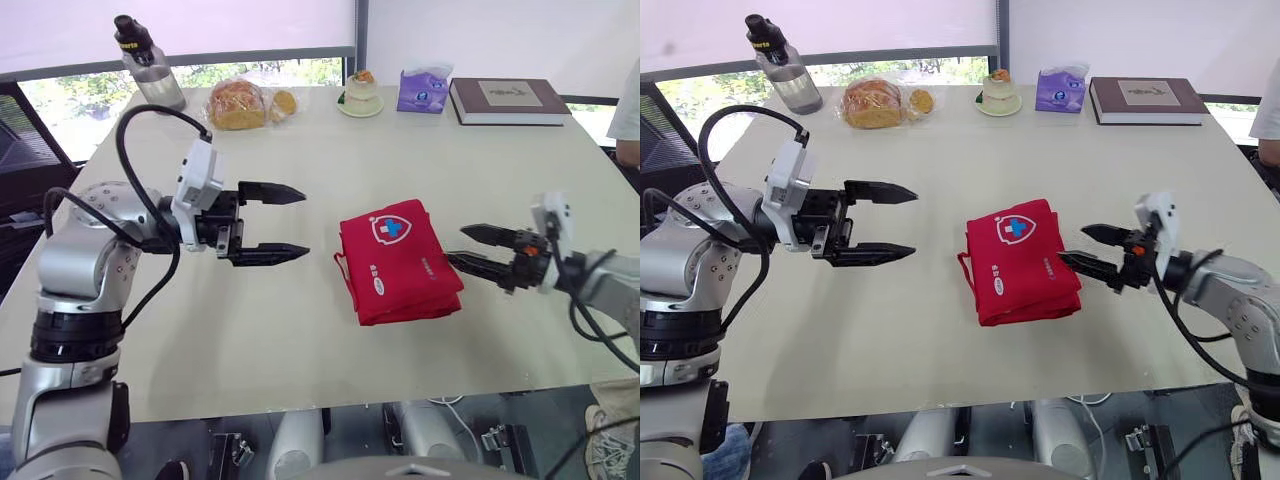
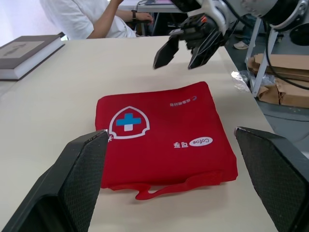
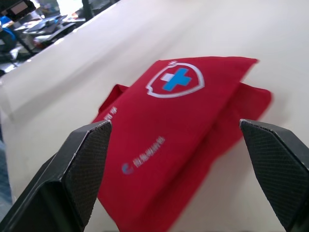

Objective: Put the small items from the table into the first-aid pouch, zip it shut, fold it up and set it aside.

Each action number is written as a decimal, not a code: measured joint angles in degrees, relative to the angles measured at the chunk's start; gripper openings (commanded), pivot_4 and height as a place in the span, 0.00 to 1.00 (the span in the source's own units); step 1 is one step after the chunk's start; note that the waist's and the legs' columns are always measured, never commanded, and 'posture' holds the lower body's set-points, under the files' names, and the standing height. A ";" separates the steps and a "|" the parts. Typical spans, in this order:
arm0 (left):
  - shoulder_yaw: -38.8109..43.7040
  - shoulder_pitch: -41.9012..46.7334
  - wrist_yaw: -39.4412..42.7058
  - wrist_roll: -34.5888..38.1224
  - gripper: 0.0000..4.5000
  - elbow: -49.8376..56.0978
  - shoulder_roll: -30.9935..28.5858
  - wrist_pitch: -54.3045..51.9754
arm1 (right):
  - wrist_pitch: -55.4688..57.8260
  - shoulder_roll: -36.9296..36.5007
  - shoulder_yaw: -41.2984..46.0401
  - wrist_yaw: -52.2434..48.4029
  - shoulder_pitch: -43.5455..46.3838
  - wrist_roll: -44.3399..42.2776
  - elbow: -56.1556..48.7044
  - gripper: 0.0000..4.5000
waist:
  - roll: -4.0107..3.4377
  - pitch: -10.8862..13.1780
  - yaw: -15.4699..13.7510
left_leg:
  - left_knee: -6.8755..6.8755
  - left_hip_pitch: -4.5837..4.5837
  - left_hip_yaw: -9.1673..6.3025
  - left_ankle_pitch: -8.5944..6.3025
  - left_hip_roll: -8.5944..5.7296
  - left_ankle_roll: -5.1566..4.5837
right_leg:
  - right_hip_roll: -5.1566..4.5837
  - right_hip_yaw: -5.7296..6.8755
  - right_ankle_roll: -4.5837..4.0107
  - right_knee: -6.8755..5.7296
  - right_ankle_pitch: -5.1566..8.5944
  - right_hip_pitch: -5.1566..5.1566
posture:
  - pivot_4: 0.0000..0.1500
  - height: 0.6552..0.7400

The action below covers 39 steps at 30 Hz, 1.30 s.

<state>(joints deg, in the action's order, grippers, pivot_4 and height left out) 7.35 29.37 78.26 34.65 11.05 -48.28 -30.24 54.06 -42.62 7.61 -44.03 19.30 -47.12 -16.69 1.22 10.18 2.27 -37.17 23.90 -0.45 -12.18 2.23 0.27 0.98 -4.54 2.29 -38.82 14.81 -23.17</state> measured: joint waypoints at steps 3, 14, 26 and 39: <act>0.87 -1.00 -1.47 1.60 0.98 2.59 -0.37 -1.25 | 5.85 -0.45 -3.70 1.94 3.72 1.38 4.31 1.00 | 0.00 0.00 -0.09 | 0.00 0.19 0.01 0.00 -0.01 0.00 | 0.00 -0.01 0.02 -0.01 -0.02 -0.18 | 1.00 1.00; 1.64 -1.20 -4.58 3.89 1.00 4.68 -1.63 -2.65 | 20.40 4.62 -6.28 2.25 7.65 -0.68 11.97 0.70 | 0.01 0.00 0.06 | -0.02 0.56 -0.10 0.00 -0.02 0.00 | 0.08 0.07 0.07 -0.01 -0.05 -0.48 | 1.00 1.00; 1.34 1.06 -7.26 3.45 1.00 3.28 -0.79 -2.57 | 22.77 20.53 10.34 19.31 10.83 -4.67 16.08 0.02 | -0.02 0.02 0.19 | -0.20 0.68 -0.13 0.00 -0.01 -0.01 | 0.13 0.10 0.12 -0.08 -0.08 -0.57 | 1.00 1.00; -1.27 7.57 -16.09 -0.33 1.00 -1.76 4.87 -1.49 | -25.49 44.68 35.91 62.53 28.06 2.67 33.83 0.02 | -0.13 0.07 0.11 | 0.04 0.96 -0.03 0.00 -0.10 0.00 | 0.00 0.02 -0.09 -0.09 -0.27 -0.92 | 1.00 1.00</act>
<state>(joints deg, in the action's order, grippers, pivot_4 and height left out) 6.09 36.94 62.17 34.32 9.29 -43.41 -31.73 28.57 2.05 43.52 18.51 47.37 -44.44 17.14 1.08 10.25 2.38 -37.13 24.86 -0.48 -12.18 2.14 0.27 0.98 -4.52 2.20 -38.90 14.54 -24.10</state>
